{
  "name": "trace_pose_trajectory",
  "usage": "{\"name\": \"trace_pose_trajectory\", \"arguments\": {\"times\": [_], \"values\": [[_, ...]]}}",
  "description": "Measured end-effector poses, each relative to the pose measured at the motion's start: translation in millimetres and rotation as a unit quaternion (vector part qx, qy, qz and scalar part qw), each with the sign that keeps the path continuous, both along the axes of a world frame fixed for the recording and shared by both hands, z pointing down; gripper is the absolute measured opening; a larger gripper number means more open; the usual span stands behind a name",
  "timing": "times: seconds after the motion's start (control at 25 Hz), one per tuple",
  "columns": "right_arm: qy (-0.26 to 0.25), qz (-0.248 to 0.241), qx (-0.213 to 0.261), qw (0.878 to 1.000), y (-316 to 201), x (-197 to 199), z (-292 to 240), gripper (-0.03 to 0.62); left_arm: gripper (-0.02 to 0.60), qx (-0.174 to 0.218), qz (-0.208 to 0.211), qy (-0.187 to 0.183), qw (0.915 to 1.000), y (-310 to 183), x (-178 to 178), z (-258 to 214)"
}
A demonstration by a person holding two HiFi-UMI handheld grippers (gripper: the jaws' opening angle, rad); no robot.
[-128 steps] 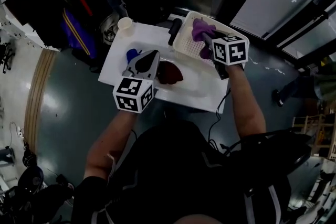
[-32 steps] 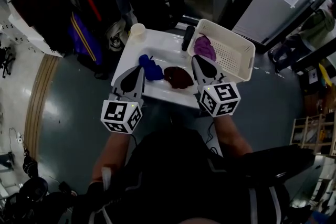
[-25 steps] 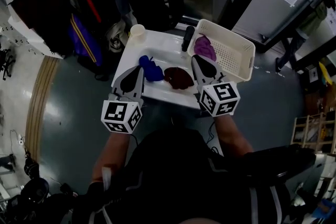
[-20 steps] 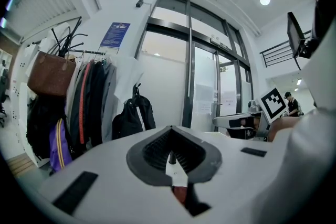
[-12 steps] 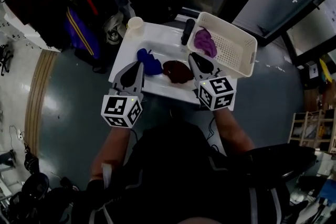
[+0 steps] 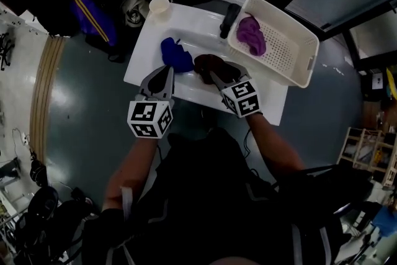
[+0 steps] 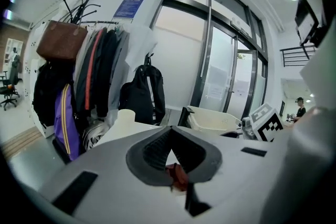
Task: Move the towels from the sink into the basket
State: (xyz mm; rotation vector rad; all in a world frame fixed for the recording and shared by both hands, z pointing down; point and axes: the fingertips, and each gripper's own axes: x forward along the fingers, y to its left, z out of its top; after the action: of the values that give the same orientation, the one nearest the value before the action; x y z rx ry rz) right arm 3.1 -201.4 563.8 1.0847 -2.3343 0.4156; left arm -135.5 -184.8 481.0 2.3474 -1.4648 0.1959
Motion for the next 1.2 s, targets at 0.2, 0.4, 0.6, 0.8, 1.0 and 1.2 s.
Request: {"name": "trace_pose_trajectory", "arguments": {"times": [0.2, 0.4, 0.6, 0.8, 1.0, 1.2], "values": [[0.045, -0.038, -0.048, 0.997, -4, -1, 62, 0.210, 0.005, -0.035, -0.001, -0.009, 0.9993, -12, 7, 41], [0.076, -0.060, -0.086, 0.992, -10, 6, 105, 0.262, 0.005, -0.066, 0.005, -0.019, 0.9976, -18, 21, 72], [0.116, -0.103, -0.106, 0.982, -19, 3, 149, 0.314, 0.005, -0.093, 0.008, -0.029, 0.9952, -26, 32, 103], [0.141, -0.128, -0.124, 0.974, -24, -1, 183, 0.341, 0.005, -0.113, 0.011, -0.038, 0.9928, -27, 37, 123], [0.169, -0.154, -0.127, 0.965, -30, 0, 212, 0.342, 0.005, -0.124, 0.008, -0.047, 0.9912, -28, 36, 136], [0.188, -0.162, -0.134, 0.959, -37, 2, 236, 0.354, 0.005, -0.131, 0.008, -0.045, 0.9903, -31, 36, 142]]}}
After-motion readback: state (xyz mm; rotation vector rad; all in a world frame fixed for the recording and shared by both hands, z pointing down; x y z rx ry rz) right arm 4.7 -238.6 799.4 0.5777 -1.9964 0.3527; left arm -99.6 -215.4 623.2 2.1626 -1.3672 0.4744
